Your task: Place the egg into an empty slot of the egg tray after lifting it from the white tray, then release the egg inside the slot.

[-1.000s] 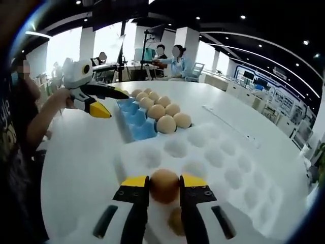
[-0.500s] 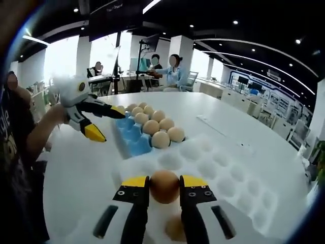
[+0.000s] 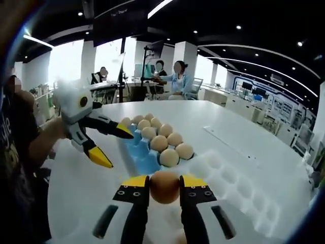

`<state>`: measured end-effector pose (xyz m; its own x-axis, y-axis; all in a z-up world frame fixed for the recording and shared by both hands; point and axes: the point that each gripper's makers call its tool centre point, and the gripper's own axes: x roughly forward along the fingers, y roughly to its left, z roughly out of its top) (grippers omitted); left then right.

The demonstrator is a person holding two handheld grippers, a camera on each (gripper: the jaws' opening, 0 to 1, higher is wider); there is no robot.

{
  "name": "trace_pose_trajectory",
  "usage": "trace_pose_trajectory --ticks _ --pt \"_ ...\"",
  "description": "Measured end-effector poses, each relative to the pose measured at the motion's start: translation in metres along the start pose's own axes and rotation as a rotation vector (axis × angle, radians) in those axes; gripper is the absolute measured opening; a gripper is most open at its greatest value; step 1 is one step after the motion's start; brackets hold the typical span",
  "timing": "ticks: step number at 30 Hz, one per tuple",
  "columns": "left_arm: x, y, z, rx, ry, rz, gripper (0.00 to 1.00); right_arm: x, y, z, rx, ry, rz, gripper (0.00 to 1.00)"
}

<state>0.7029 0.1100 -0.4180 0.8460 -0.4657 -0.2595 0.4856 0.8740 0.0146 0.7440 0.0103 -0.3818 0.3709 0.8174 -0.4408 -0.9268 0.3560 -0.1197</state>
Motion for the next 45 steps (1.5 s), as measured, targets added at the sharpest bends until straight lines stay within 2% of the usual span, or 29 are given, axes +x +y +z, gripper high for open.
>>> trace_pose_trajectory --ticks 5,13,24,38,45 --pt "0.005 -0.004 -0.001 -0.005 -0.001 -0.007 0.56 0.007 0.008 0.011 -0.006 -0.021 0.019 0.25" --pt "0.016 -0.015 0.006 -0.010 -0.028 -0.030 0.54 0.021 0.020 0.023 0.000 -0.054 0.052 0.25" --pt "0.031 -0.031 0.012 -0.024 -0.057 -0.072 0.50 0.030 0.038 0.025 0.001 -0.057 0.091 0.25" --pt "0.031 -0.030 0.020 -0.013 -0.086 -0.059 0.40 0.038 0.064 0.025 0.005 -0.053 0.146 0.25" --pt "0.030 -0.029 0.023 -0.017 -0.105 -0.060 0.30 0.044 0.060 0.025 0.011 -0.052 0.161 0.25"
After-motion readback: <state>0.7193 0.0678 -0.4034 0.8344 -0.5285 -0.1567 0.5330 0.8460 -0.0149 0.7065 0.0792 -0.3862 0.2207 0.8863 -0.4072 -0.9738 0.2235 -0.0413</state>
